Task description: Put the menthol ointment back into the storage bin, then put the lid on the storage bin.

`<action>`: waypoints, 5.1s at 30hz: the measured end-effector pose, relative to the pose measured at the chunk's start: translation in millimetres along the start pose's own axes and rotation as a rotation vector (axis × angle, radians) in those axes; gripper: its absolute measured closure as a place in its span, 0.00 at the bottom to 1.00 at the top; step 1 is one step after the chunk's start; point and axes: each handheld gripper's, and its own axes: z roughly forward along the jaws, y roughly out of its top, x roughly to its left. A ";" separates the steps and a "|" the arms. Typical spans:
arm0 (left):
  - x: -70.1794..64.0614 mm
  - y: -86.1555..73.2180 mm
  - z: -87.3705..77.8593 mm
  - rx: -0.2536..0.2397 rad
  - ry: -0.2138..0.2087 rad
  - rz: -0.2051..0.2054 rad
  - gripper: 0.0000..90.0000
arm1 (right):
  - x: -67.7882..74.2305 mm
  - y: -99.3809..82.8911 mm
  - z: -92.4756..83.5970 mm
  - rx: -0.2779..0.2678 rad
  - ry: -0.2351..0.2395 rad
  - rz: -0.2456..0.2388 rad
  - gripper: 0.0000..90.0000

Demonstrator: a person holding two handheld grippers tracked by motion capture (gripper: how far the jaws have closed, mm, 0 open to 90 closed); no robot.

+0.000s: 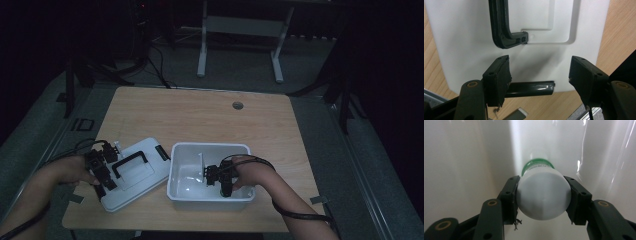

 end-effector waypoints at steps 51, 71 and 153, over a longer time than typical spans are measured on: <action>-1.4 1.0 -8.5 -0.015 0.007 0.013 0.37 | -7.7 -86.6 -99.7 -0.208 -0.002 0.082 0.19; -1.2 1.7 -6.5 -0.004 -0.005 -0.002 0.37 | -12.3 -148.5 -80.4 -0.190 -0.056 0.152 0.19; 4.7 15.9 -37.5 0.008 0.035 0.049 0.93 | -11.4 -203.7 -9.6 -0.116 0.004 0.301 0.19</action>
